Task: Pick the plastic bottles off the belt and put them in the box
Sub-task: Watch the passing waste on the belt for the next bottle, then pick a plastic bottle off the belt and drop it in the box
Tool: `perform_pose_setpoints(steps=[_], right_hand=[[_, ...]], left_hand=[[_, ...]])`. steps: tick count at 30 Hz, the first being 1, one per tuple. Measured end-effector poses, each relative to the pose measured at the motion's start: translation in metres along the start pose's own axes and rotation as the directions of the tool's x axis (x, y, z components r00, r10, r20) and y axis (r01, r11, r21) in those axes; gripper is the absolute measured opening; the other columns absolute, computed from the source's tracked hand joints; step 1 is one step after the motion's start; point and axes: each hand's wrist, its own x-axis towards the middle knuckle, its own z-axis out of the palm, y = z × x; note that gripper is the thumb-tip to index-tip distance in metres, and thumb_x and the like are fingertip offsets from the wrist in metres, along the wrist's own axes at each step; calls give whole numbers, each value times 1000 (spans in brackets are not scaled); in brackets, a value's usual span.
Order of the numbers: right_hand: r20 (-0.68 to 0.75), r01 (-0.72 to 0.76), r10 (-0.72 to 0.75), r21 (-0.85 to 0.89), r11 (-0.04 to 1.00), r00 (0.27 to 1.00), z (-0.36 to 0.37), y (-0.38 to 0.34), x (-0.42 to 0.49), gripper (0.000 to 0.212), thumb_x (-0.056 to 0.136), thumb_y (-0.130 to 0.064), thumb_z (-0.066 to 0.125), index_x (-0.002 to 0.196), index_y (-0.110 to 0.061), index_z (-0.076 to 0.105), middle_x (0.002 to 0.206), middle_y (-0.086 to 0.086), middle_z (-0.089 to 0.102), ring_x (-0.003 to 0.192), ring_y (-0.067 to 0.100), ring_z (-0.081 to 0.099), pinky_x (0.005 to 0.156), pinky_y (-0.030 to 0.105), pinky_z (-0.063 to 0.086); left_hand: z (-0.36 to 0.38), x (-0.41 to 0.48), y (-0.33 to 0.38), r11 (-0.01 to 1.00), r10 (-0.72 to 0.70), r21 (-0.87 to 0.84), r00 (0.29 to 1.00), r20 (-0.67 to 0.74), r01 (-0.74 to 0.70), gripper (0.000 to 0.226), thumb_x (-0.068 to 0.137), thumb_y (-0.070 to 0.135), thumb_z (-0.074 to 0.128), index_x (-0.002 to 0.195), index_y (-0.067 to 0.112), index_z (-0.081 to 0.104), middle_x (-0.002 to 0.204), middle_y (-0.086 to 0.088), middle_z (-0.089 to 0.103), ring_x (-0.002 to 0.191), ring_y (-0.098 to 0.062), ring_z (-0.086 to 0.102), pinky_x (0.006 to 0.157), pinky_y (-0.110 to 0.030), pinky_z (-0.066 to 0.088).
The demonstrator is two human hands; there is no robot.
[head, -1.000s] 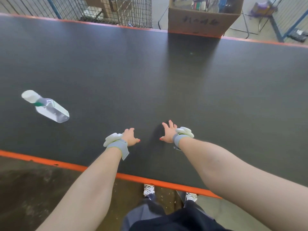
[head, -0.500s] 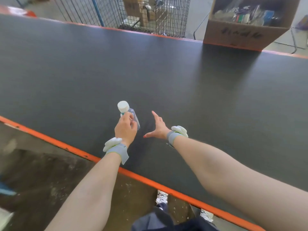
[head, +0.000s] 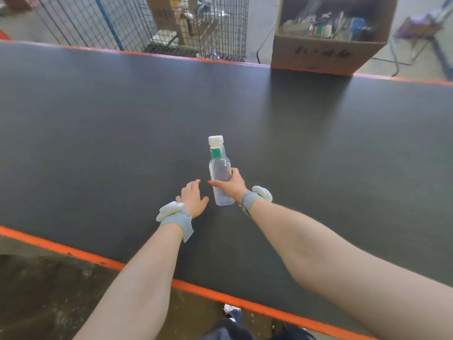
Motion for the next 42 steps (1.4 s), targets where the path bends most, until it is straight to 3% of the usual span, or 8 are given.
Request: perform_pose_setpoints(steps=[4,13,22,25,29,33,37,42], right_hand=[[-94,-96,111,148,984,989,-55,-9,19,83,69,-55,78,129,-12,40,120,1,56,110,22,58,98,41,48],[-239,-121,241,428,896,941,-213,-47,83,88,79,-60,65,142,-10,29,134,7,49,122,30,52,105,45,41],[-429,263,37,617,742,902,-349,-208,201,88,85,-61,52,151,-10,23,153,7,32,141,25,34,114,36,28],[-426,320,24,716,621,904,-399,-265,270,86,92,-60,47,155,-24,1,161,0,12,144,27,28,117,45,28],[-414,285,-26,579,764,910,-446,-265,376,110,70,-41,72,149,-46,-5,158,-1,22,132,28,45,105,50,43],[-391,306,-114,475,825,913,-419,-276,336,92,90,1,54,152,-42,-1,150,5,33,129,29,47,104,49,45],[-273,273,-173,387,880,946,-397,-293,343,91,92,-20,60,152,-43,-5,157,10,18,137,32,37,106,48,42],[-463,247,-243,-54,968,852,-376,-308,360,68,100,-21,45,155,-26,5,162,8,-8,143,33,26,112,33,27]], left_hand=[[-1,33,53,999,12,32,996,87,-15,71,98,34,45,154,17,4,161,-2,1,148,-23,2,114,-55,14],[-3,128,209,980,162,96,977,141,-176,74,97,32,46,153,14,2,161,-8,-3,148,-28,-5,118,-51,11],[-24,234,318,974,204,99,979,28,-205,71,97,33,47,152,16,7,160,-6,-2,148,-23,-2,115,-53,14],[-31,279,332,975,212,66,977,-5,-212,69,97,31,46,152,16,8,160,-5,0,147,-24,1,115,-52,14],[-20,306,331,976,215,44,976,-44,-213,68,96,29,48,152,17,12,160,-4,4,147,-24,6,115,-48,17],[-4,306,319,976,215,28,977,-18,-214,68,96,30,49,152,18,12,160,-4,3,146,-24,7,114,-48,20],[4,310,304,979,205,-5,979,2,-205,68,97,32,48,152,17,11,159,-5,3,146,-25,9,112,-46,24],[8,327,297,981,191,-14,982,-4,-191,67,97,32,47,152,17,11,159,-5,4,146,-24,8,114,-46,21]])
